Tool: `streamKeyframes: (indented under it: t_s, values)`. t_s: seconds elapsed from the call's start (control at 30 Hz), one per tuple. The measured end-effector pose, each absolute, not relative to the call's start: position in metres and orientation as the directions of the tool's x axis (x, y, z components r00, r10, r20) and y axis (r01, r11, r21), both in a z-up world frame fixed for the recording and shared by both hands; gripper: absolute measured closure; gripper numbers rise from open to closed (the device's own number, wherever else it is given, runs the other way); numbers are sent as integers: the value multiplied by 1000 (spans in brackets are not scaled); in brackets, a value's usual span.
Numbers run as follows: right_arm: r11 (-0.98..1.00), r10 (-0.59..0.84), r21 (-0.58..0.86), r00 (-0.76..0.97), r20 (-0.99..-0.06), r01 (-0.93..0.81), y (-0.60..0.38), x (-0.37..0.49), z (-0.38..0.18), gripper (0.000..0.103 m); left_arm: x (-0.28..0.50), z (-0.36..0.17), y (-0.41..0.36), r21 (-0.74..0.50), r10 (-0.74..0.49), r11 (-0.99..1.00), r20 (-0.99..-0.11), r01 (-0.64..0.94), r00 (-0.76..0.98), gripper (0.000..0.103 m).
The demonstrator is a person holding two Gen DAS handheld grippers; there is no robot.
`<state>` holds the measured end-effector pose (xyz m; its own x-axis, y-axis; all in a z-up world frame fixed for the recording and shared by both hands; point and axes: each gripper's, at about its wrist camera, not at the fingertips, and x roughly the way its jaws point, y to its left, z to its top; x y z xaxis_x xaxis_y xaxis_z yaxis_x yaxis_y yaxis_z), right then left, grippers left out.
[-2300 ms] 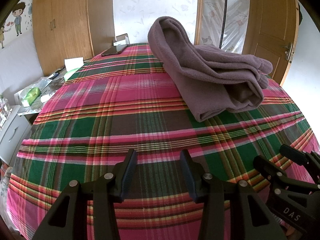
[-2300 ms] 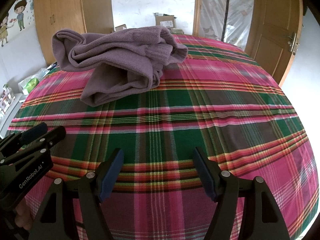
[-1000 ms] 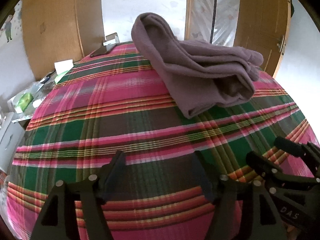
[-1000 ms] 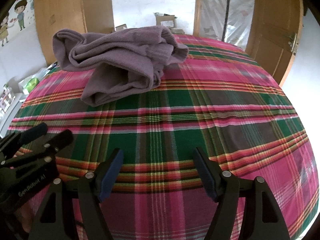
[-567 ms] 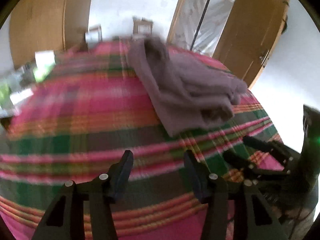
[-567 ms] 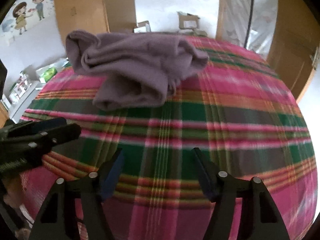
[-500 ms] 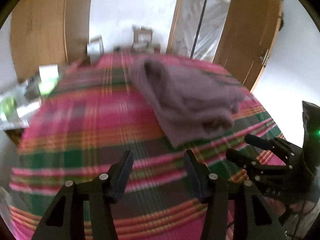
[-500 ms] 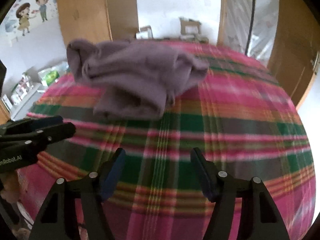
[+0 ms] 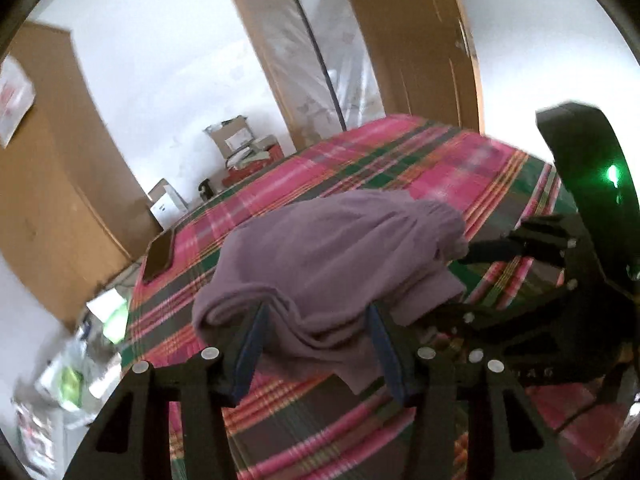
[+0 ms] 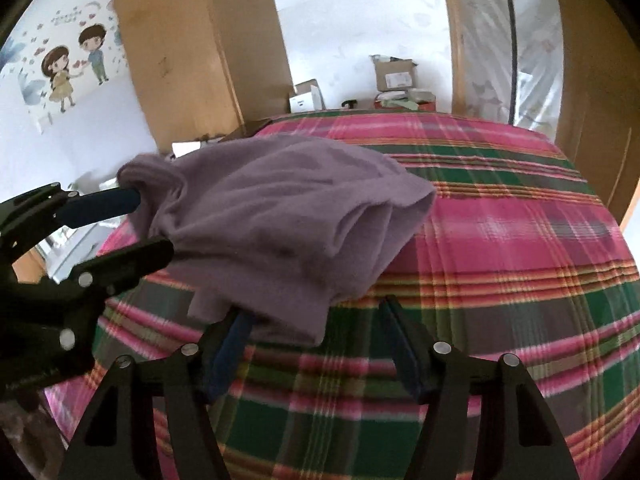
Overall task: Fold clothes
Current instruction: 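Grasp the mauve fleece garment with both grippers and lift it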
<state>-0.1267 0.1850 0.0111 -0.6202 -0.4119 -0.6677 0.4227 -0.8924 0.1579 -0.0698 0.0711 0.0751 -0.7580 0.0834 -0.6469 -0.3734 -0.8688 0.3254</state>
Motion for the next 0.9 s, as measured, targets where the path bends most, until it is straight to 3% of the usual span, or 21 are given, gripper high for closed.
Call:
streamKeyframes:
  t_s: [0.2, 0.27, 0.4, 0.47, 0.9]
  values:
    - [-892, -423, 194, -598, -681, 410, 189, -145, 5, 40, -88, 68, 70, 355, 59, -850, -670, -389, -740, 50]
    - [-886, -432, 199, -586, -686, 420, 188, -148, 3, 51, -95, 67, 70, 344, 64, -852, -678, -394, -732, 54]
    - [-873, -447, 196, -572, -688, 446, 182, -154, 2, 75, -110, 68, 65, 259, 112, -873, -719, -414, -686, 78]
    - [-871, -449, 192, -575, -685, 452, 180, -154, 4, 82, -115, 72, 61, 216, 135, -887, -725, -409, -675, 83]
    - [-880, -460, 207, -653, -602, 428, 199, -158, 33, 89, -125, 106, 36, 94, 161, -951, -666, -295, -729, 98]
